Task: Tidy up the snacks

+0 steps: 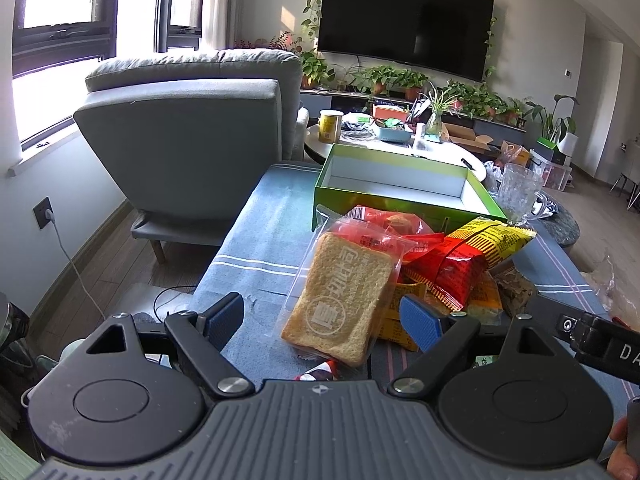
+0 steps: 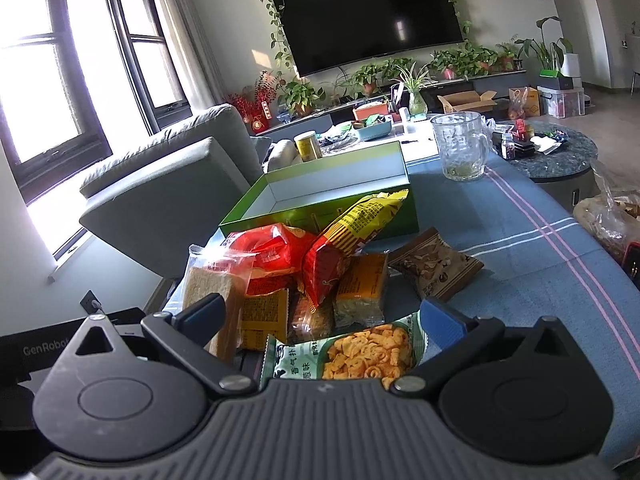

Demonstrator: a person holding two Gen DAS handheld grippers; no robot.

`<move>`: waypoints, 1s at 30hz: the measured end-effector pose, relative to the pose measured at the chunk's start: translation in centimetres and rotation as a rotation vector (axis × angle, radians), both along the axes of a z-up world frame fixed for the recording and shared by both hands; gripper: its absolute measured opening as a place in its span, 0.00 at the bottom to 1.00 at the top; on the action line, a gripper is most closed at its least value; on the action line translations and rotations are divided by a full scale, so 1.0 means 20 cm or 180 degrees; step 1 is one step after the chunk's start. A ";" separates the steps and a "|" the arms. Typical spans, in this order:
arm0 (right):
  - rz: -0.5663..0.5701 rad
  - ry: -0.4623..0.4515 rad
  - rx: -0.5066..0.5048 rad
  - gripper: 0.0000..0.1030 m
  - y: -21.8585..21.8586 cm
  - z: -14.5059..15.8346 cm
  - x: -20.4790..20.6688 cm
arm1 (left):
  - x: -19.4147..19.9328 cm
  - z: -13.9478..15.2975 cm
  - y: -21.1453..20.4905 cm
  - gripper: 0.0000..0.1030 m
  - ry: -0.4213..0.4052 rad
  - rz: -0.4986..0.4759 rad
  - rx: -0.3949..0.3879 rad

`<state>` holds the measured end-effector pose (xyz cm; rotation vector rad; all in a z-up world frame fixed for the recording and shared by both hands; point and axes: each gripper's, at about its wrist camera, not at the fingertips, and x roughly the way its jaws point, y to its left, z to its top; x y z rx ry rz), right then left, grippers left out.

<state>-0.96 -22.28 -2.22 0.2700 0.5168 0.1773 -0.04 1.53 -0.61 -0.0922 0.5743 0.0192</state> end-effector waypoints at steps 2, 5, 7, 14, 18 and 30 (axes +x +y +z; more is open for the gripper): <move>0.0000 0.0003 -0.0007 0.98 0.00 0.00 0.00 | 0.00 0.00 -0.01 0.81 0.0006 -0.0019 0.0008; 0.0002 -0.0007 -0.0008 0.98 0.00 0.00 0.00 | 0.00 -0.01 -0.01 0.81 0.0016 -0.0045 0.0019; 0.0002 -0.0014 -0.0014 0.98 0.00 0.01 0.00 | 0.00 -0.01 -0.01 0.81 0.0015 -0.0056 0.0017; 0.0007 -0.0010 -0.0022 0.98 0.01 0.00 0.00 | 0.01 -0.01 0.00 0.82 0.0037 -0.0042 0.0002; 0.0032 -0.0008 -0.0041 0.98 0.01 0.00 0.00 | 0.02 -0.01 0.00 0.82 0.0048 -0.0020 -0.0014; 0.0484 0.0022 0.0179 0.98 0.04 0.00 0.11 | 0.15 -0.08 0.11 0.81 0.0062 -0.0187 -0.0016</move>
